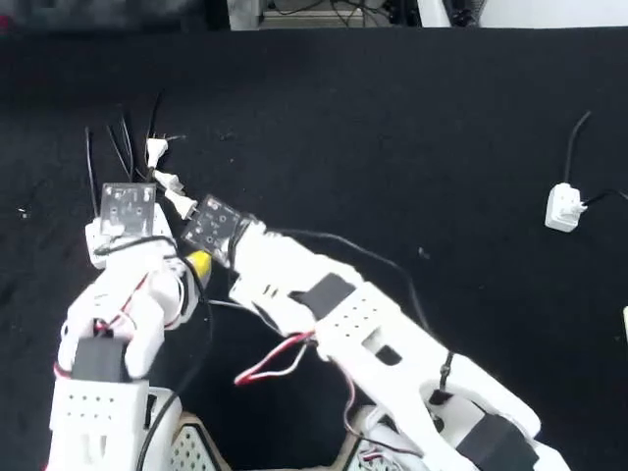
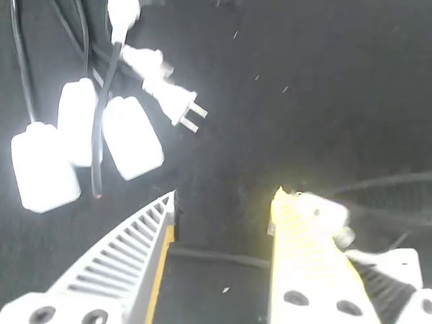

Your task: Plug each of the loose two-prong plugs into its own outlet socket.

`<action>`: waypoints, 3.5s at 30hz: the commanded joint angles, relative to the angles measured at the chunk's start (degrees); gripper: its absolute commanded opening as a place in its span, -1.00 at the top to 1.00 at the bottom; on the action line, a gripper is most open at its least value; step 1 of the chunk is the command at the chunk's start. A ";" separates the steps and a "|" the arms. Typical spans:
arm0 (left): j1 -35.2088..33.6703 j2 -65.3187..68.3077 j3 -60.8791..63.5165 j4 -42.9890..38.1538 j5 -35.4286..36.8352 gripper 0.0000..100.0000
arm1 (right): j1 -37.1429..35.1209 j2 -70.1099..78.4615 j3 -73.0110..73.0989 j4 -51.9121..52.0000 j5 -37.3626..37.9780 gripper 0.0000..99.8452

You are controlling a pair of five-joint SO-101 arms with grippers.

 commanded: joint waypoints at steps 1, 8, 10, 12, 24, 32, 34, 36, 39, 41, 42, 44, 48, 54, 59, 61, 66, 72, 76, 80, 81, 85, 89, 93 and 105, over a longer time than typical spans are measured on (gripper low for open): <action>2.51 -7.91 0.57 -0.70 2.11 0.54 | -1.14 -3.56 3.38 -6.51 -0.53 0.98; 4.18 -12.22 1.63 -0.70 2.20 0.54 | -1.14 -3.65 6.20 -9.93 -0.70 0.98; 6.20 -12.22 3.38 -0.79 2.02 0.54 | -1.14 -4.00 5.93 -9.85 -0.79 0.98; 7.34 -12.22 5.67 -1.14 1.23 0.54 | -1.14 -4.00 5.32 -9.49 -0.79 0.98; 1.19 -12.40 12.88 -6.15 -2.02 0.54 | -1.41 -13.49 5.41 -2.37 -0.79 0.98; 1.27 -12.66 12.97 -6.07 -2.02 0.54 | -1.41 -19.21 8.04 0.18 -0.79 0.98; 1.27 -12.66 12.97 -6.07 -2.02 0.54 | -1.41 -19.21 7.96 0.18 -0.79 0.98; 1.27 -12.66 12.97 -6.07 -2.02 0.54 | -1.49 -19.21 7.78 0.18 -0.97 0.98; 1.36 -12.48 13.05 -6.07 -2.02 0.54 | -1.93 -19.65 7.16 0.09 -3.25 0.98; 1.45 -12.31 13.14 -6.07 -1.93 0.54 | -2.46 -19.65 6.02 0.18 -3.60 0.98; 1.45 -12.22 13.14 -5.98 -1.93 0.54 | -2.46 -19.65 5.58 0.18 -3.60 0.98; 1.45 -12.22 13.67 -5.98 -1.93 0.54 | -2.46 -19.65 5.05 0.26 -3.52 0.98; 3.30 -12.66 15.52 -6.07 -2.11 0.54 | -2.81 -19.65 4.97 0.35 -3.52 0.98; 1.19 -12.75 13.67 -6.07 -2.11 0.54 | -2.64 -19.12 5.41 0.62 -3.25 0.98; -5.49 -12.75 9.80 -6.07 -0.70 0.54 | -0.62 -19.12 5.05 3.08 -3.43 0.98; -6.11 -12.75 8.31 -6.07 2.81 0.54 | -0.53 -19.03 5.41 3.08 -3.52 0.98; 0.31 -12.22 9.80 -9.76 3.87 0.54 | -2.81 -19.12 5.41 3.25 -3.52 0.98; 3.30 -12.66 17.01 -14.24 -0.35 0.54 | -3.08 -19.65 4.97 3.16 -3.60 0.98; 3.30 -12.66 17.71 -14.15 -0.35 0.54 | -3.16 -19.65 4.44 3.25 -3.60 0.98; 3.30 -12.66 17.71 -13.80 -0.35 0.54 | -2.99 -19.65 3.56 3.43 -5.19 0.98; 3.30 -12.57 17.80 -13.80 -0.35 0.54 | -2.99 -19.65 3.47 3.43 -5.45 0.98; 3.30 -12.22 17.80 -13.71 -0.44 0.54 | -2.90 -19.65 3.47 3.43 -5.71 0.98; 3.30 -12.57 19.56 -13.71 -0.53 0.54 | -1.41 -19.65 2.86 3.52 -5.98 0.98; 3.30 -12.66 20.26 -13.89 -2.46 0.54 | -1.14 -19.65 1.71 5.19 -5.98 0.98; -7.08 -12.75 16.48 -11.69 -2.90 0.54 | 7.30 -18.77 -0.48 13.45 -5.98 0.98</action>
